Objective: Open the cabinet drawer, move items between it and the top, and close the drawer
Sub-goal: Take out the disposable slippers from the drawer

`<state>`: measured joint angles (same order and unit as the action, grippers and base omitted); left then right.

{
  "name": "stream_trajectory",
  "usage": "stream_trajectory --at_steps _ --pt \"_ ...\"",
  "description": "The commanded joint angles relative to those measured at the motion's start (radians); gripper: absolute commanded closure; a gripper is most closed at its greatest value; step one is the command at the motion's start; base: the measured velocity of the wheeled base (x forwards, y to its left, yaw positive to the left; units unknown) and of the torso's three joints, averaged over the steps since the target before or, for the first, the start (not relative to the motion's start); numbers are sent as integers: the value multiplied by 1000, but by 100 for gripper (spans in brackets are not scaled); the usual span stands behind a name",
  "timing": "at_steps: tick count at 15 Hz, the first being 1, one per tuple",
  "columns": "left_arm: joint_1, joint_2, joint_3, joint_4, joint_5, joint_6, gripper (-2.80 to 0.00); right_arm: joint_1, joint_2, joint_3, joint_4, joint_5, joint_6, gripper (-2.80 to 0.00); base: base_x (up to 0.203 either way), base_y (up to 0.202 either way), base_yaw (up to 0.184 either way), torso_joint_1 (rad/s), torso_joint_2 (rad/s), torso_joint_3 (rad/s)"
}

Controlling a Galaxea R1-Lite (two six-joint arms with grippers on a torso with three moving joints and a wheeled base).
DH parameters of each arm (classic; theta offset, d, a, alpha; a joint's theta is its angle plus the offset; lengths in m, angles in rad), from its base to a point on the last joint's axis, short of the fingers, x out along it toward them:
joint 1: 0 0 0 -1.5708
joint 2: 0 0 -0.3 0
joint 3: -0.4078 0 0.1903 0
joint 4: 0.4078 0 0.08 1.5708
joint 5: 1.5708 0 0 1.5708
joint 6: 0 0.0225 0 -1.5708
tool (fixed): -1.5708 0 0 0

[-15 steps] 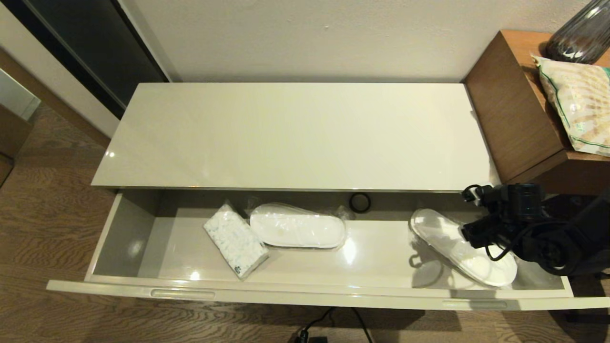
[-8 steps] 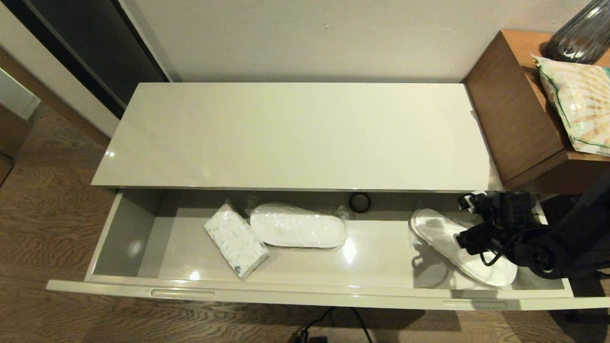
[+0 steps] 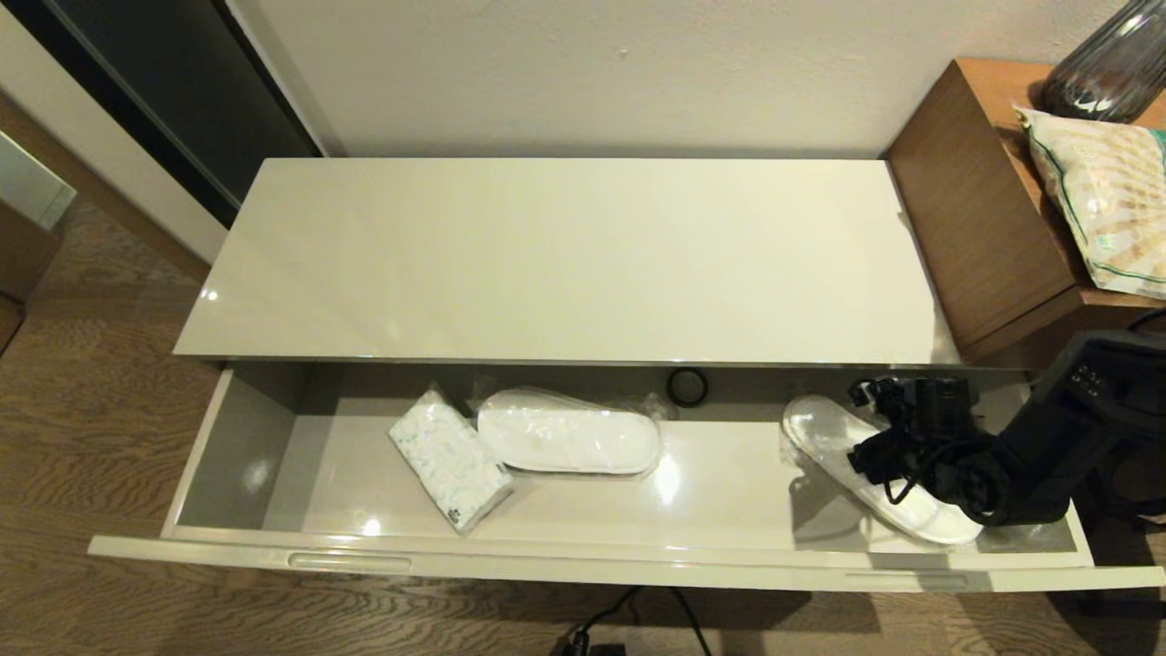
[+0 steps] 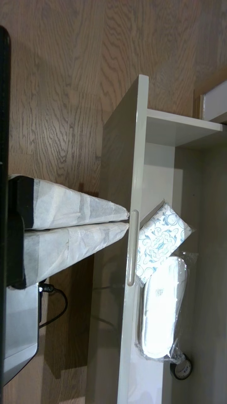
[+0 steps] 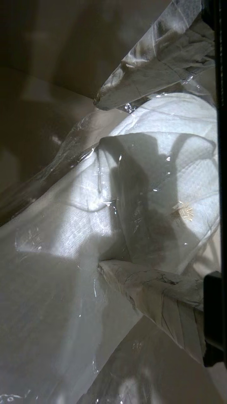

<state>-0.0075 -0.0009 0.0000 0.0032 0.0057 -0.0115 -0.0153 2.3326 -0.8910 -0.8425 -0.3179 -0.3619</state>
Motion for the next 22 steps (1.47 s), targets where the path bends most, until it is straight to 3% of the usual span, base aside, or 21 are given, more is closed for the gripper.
stream_trajectory --at_steps 1,10,11,22 --pt "0 1 0 0 0 -1 0 0 48 -5 -10 0 -15 -280 0 0 0 0 0 0" --pt "0 1 0 0 0 -1 0 0 76 8 -39 7 -26 -280 0 0 0 0 0 0" --pt "0 1 0 0 0 -1 0 0 79 3 -38 6 -26 0 0 0 0 0 0 0" --pt "0 1 0 0 -1 -1 0 2 -103 120 -5 11 -15 0 0 0 0 0 0 0"
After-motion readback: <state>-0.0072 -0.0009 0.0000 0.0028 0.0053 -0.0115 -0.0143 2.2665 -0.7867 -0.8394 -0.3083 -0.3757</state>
